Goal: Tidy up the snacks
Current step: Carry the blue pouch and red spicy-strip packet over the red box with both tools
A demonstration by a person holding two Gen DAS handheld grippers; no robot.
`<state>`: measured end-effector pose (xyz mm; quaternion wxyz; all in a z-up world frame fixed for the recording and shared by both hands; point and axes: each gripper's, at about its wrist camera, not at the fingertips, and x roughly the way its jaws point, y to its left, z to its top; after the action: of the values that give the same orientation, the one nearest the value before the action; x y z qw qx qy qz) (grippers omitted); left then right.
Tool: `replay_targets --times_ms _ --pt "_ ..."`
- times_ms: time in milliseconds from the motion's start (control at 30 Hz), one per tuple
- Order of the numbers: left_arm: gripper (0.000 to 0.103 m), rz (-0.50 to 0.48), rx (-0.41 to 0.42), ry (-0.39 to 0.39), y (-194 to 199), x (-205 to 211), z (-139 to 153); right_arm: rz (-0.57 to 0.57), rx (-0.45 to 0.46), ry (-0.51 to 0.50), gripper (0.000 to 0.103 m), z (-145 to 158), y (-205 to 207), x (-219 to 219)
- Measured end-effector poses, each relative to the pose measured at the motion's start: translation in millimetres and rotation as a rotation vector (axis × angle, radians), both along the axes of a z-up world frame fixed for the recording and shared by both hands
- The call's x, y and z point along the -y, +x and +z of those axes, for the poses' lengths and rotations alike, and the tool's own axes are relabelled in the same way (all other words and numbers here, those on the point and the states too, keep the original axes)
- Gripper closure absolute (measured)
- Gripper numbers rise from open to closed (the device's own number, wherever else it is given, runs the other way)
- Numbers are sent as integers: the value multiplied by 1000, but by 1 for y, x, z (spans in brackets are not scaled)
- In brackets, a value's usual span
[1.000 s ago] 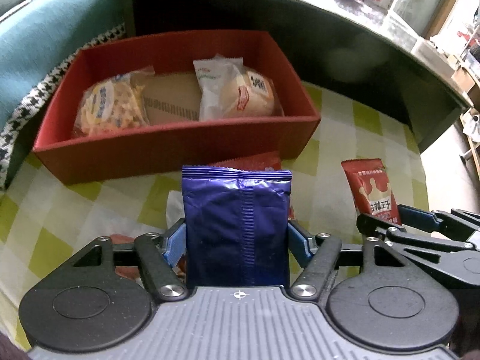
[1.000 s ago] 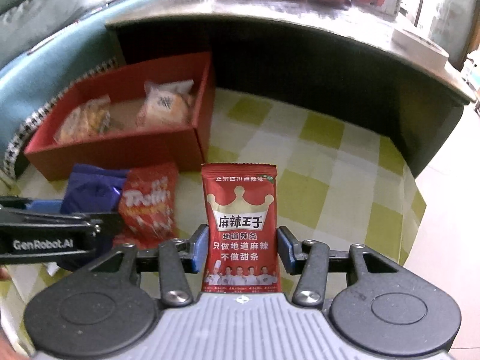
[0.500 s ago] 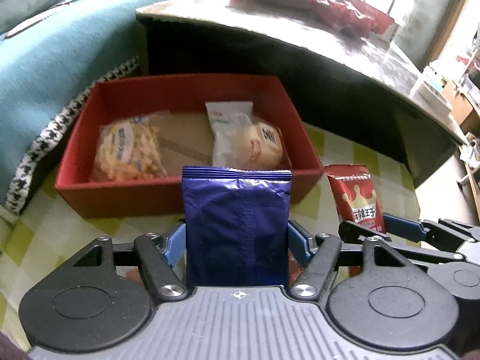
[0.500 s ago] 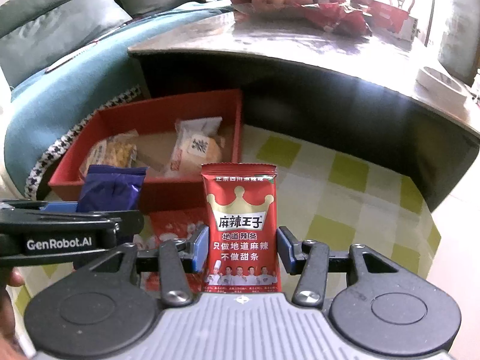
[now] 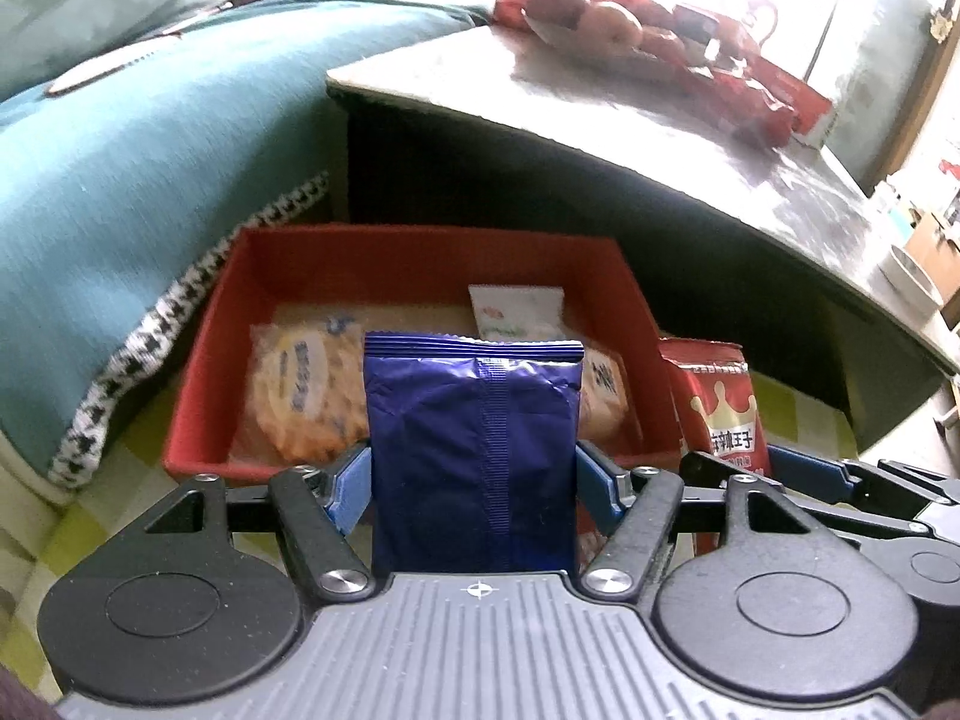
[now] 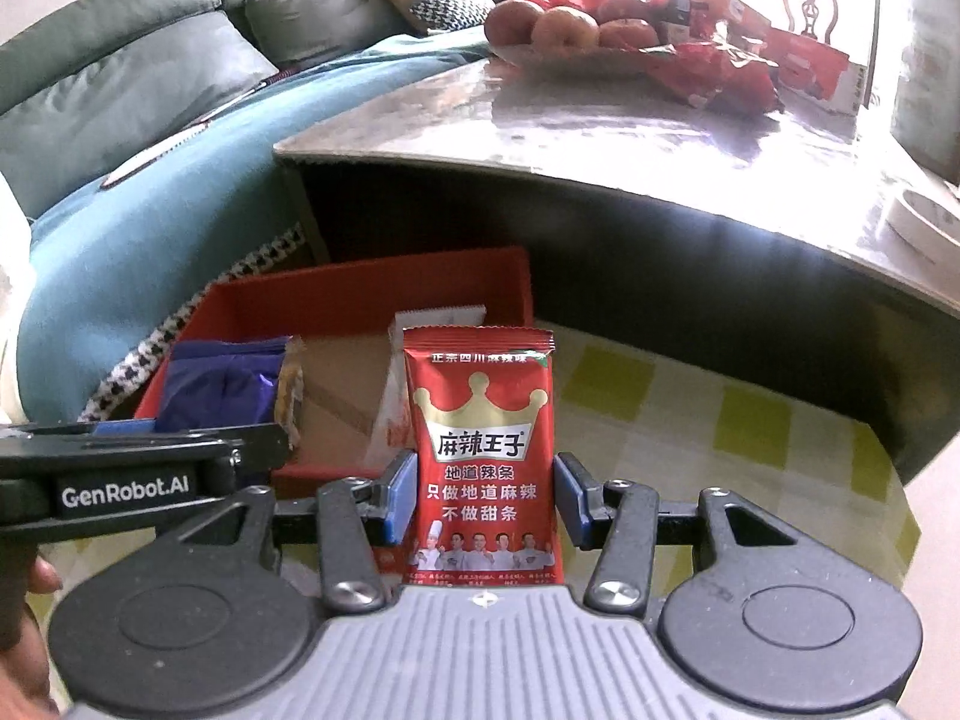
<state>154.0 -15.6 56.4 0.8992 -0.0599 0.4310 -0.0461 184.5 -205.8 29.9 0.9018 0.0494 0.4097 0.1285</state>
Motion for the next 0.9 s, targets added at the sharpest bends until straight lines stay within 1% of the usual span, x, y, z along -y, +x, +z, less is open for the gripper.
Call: replay_targets --times_ms 400,500,633,900 --pt "28 79 16 -7 33 -25 0 27 29 25 53 -1 39 -27" --pt "28 88 19 -6 42 -28 -1 27 32 38 53 -4 49 -28" --pt "28 98 24 14 51 -28 -6 29 26 51 53 -12 58 -32" --pt "29 120 11 28 65 -36 -16 47 26 49 53 -22 72 -42"
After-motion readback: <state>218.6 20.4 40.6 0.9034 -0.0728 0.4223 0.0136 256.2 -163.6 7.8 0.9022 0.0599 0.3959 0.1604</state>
